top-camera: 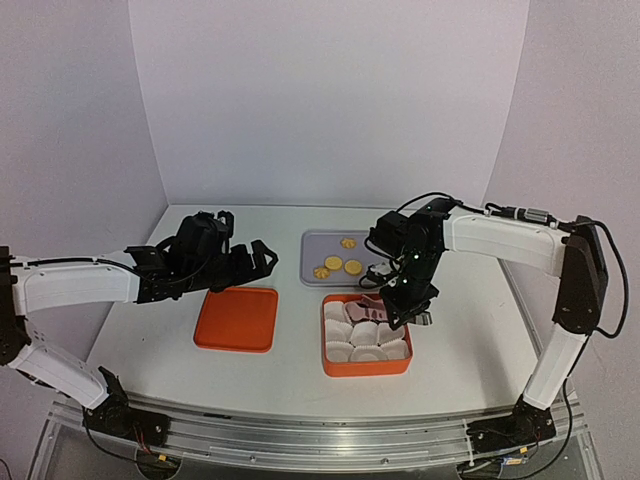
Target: Pack the cookies
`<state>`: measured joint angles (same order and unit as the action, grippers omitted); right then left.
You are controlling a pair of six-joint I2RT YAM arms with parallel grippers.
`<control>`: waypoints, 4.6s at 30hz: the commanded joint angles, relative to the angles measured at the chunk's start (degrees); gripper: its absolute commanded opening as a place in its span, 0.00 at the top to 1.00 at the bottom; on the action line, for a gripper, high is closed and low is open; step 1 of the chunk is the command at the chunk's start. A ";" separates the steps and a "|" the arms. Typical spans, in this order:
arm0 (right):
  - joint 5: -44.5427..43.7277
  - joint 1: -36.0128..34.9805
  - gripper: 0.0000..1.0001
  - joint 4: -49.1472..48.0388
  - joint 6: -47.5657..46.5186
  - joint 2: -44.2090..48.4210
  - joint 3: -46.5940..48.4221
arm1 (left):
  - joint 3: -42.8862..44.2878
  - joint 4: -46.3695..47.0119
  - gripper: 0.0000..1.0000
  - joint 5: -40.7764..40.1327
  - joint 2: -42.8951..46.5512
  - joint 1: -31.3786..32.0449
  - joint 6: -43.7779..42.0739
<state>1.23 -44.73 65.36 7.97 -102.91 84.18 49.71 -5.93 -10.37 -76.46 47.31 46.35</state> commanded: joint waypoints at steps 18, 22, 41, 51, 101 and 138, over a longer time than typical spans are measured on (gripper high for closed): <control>-1.23 -0.38 0.66 -0.98 0.80 0.00 -0.24 | 0.34 1.28 0.00 0.26 -0.09 0.07 -0.06; -1.23 -0.39 0.66 -1.05 0.92 0.11 -0.21 | 0.24 1.21 0.00 0.29 -0.02 0.06 -0.02; 5.65 -0.64 0.68 -1.09 -1.81 11.95 3.85 | 1.54 1.36 0.00 1.08 -1.27 0.06 -0.72; -8.07 5.66 0.69 -1.06 -1.72 5.38 13.97 | 2.07 1.11 0.00 0.95 -1.42 0.06 -0.99; -17.46 19.39 0.67 -0.60 4.11 -31.58 38.51 | 2.23 -0.70 0.00 0.11 -1.32 0.06 0.67; -10.36 21.80 0.88 -0.63 3.75 -27.95 40.83 | 2.41 -0.32 0.00 0.26 -1.30 0.06 0.70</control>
<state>-9.82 -23.05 64.14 14.16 -136.75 123.96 49.91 -7.44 -9.56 -78.08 47.31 46.81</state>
